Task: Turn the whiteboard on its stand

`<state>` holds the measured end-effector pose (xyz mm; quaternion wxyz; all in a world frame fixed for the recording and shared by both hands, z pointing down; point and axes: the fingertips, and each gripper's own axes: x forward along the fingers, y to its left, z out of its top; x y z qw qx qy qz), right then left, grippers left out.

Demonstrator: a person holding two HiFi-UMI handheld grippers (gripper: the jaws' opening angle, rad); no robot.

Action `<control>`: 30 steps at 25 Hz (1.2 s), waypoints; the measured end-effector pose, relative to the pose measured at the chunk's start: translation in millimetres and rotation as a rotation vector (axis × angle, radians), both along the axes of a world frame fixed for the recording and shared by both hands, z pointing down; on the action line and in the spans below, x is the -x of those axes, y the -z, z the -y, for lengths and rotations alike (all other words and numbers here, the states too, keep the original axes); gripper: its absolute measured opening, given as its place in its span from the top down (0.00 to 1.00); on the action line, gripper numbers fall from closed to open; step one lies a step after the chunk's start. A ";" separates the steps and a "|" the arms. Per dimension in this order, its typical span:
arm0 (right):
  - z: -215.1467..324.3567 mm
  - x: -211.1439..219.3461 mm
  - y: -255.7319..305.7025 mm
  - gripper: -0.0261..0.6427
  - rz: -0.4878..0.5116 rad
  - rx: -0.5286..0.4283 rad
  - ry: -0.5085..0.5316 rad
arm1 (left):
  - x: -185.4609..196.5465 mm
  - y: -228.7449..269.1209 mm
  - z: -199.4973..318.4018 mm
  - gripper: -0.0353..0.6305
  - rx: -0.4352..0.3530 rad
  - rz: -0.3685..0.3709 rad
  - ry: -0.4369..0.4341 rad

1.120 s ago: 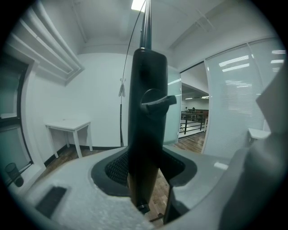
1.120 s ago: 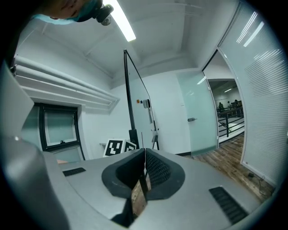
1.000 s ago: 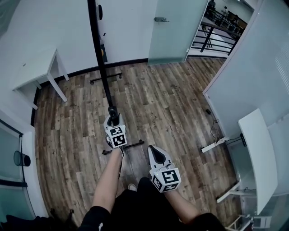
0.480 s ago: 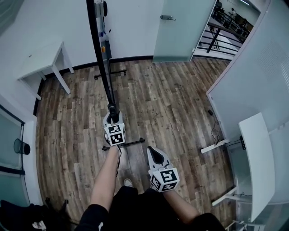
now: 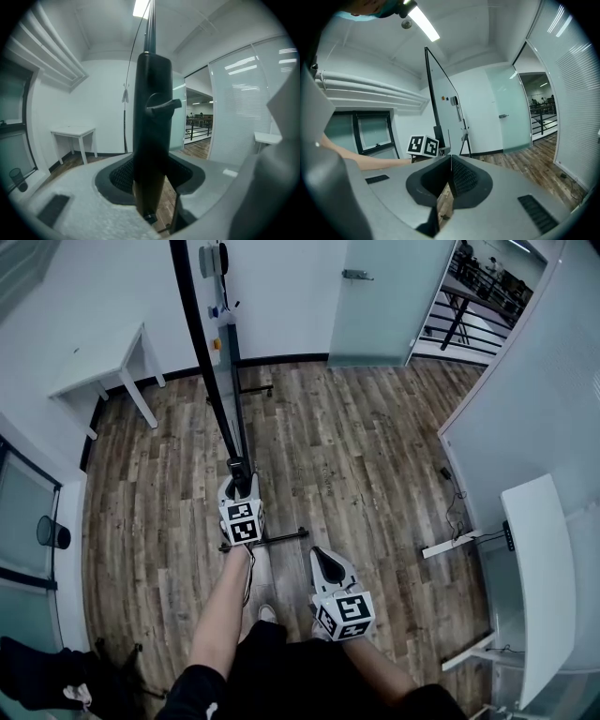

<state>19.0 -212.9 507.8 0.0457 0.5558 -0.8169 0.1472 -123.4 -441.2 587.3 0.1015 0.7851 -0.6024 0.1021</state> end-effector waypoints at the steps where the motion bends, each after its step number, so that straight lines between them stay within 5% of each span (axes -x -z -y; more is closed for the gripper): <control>1: -3.6 -1.4 -1.5 0.94 0.002 0.002 0.002 | -1.5 -0.6 -4.6 0.66 0.001 0.000 -0.001; 30: -113.7 -60.9 -6.6 0.94 0.002 0.003 0.091 | -58.9 -6.7 -158.8 0.66 -0.004 -0.007 0.029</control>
